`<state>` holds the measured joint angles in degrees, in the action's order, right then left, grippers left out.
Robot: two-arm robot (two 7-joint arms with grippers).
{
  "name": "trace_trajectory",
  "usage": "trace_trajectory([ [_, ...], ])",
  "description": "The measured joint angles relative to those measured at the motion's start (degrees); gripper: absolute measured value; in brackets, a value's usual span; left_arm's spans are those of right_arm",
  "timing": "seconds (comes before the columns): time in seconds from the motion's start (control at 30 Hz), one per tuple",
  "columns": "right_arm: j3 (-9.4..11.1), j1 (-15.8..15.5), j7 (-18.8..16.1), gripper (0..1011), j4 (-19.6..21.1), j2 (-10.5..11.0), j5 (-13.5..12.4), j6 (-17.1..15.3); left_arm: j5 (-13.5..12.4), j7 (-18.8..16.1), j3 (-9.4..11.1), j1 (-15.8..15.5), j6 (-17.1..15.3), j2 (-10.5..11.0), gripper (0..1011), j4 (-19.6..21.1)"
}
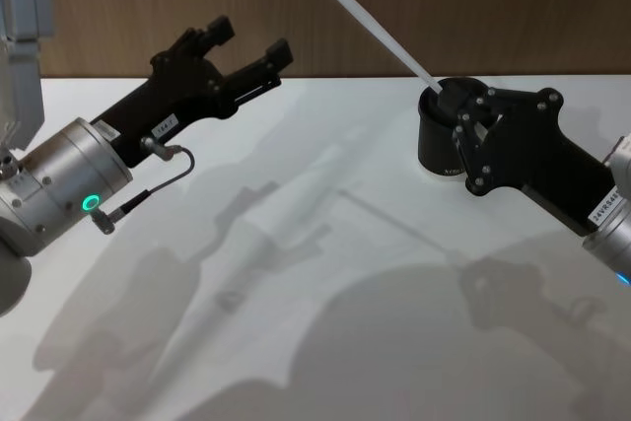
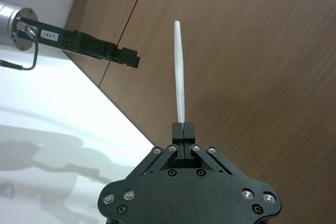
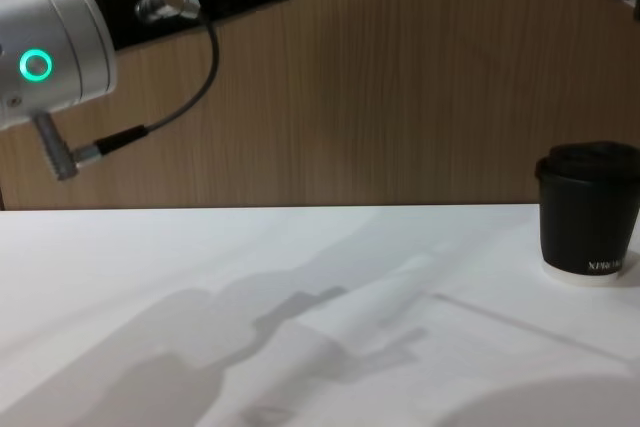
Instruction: Pick up the straw with one hand, pass it to the other hand, and insert it into the cup.
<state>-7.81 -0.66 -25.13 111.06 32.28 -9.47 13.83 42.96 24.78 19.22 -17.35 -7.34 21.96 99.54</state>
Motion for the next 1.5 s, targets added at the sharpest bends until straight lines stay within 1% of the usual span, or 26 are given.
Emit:
trace_trajectory([
  [0.13,0.00,0.00,0.00,2,0.00,0.00,-0.02,0.00,3.64,1.24,-0.27,-0.65,-2.37,-0.46,1003,-0.50],
  [0.23,0.00,0.00,0.00,2,0.00,0.00,-0.02,0.00,6.93,2.02,-0.51,-1.32,-4.68,-1.10,1003,-1.28],
  [0.3,0.00,0.00,0.00,2,0.00,0.00,-0.02,-0.01,8.47,2.30,-0.62,-1.62,-5.74,-1.44,1003,-1.71],
  [0.33,0.01,0.00,0.00,2,0.00,0.00,-0.02,-0.01,9.81,2.58,-0.68,-1.89,-6.70,-1.76,1003,-2.13],
  [0.37,0.01,0.00,0.00,2,0.00,0.00,-0.02,-0.01,9.81,2.58,-0.68,-1.89,-6.70,-1.76,1003,-2.13],
  [0.43,0.00,0.00,0.00,2,0.00,0.00,-0.02,-0.01,12.60,3.21,-0.76,-2.56,-8.68,-2.47,1003,-3.22],
  [0.47,0.01,0.00,0.00,2,0.00,0.00,-0.02,-0.01,13.22,3.38,-0.77,-2.67,-9.08,-2.59,1003,-3.43],
  [0.5,0.01,0.00,0.00,2,0.00,0.00,-0.02,-0.01,14.63,3.80,-0.77,-3.03,-10.00,-3.01,1003,-4.08],
  [0.57,0.01,0.00,0.01,2,0.00,0.00,-0.02,-0.01,15.02,3.95,-0.77,-3.20,-10.27,-3.19,1003,-4.40],
  [0.73,0.01,0.00,0.02,2,0.00,0.00,-0.02,-0.01,19.56,6.19,-0.50,-4.65,-13.34,-4.56,1003,-7.05],
  [1.1,0.01,0.00,0.02,2,0.00,0.00,-0.02,-0.01,24.53,10.85,0.62,-6.88,-16.40,-6.20,1003,-10.88],
  [1.4,0.01,0.00,0.02,2,0.00,0.00,-0.01,-0.01,27.14,13.80,1.29,-7.99,-17.25,-7.25,1003,-12.53],
  [1.5,0.01,0.00,0.02,2,0.00,0.00,-0.02,-0.01,27.66,14.31,1.38,-8.20,-17.33,-7.49,1003,-12.77],
])
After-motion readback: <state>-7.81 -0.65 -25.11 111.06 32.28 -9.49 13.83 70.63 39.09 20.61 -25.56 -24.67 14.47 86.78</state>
